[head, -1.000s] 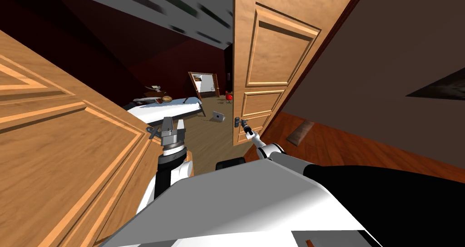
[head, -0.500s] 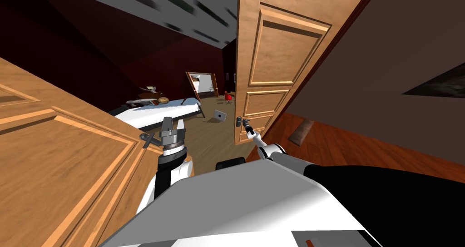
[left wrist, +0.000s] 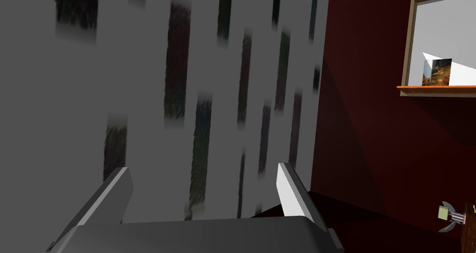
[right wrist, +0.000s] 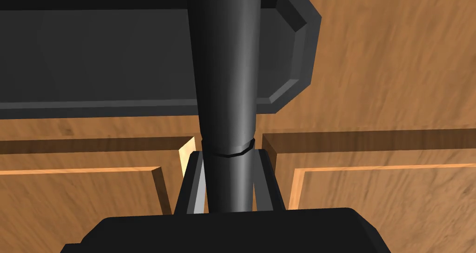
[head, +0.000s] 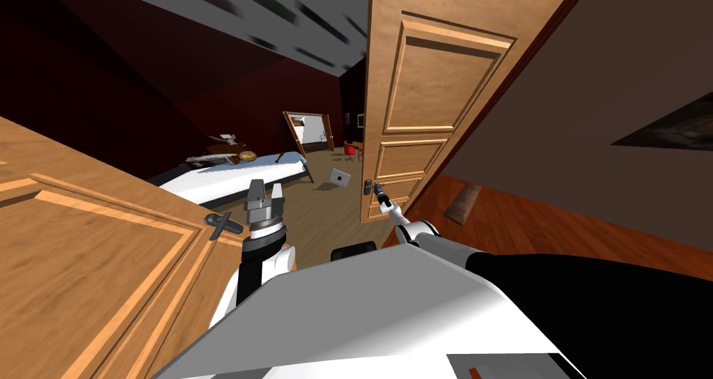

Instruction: Push the door open

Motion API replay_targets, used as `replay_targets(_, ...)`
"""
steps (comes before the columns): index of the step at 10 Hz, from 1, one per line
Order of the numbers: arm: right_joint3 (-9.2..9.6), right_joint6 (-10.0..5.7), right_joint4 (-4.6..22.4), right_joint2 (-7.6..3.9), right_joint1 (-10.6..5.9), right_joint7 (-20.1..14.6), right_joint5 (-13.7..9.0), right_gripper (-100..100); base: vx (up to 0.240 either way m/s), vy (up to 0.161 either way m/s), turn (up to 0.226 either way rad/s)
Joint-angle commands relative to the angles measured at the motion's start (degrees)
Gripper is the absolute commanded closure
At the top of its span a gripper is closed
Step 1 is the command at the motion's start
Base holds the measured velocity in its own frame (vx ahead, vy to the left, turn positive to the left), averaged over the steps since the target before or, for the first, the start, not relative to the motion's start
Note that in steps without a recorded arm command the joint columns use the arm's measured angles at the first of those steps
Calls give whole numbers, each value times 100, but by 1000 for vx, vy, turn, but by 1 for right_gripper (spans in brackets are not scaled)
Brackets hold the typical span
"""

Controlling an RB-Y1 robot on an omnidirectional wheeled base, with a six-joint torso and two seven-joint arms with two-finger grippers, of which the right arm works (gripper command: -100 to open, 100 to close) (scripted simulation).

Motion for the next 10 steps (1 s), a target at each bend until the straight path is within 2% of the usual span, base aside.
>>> replay_targets(1, -79, -13, -18, -52, -14, 27, -31, 100, 177, 55, -37)
replay_targets(4, -166, -13, -11, -89, 5, 63, -66, 100, 165, 54, -33)
replay_targets(10, -507, -13, 20, -235, 78, 205, -201, 100, 174, 84, -52)
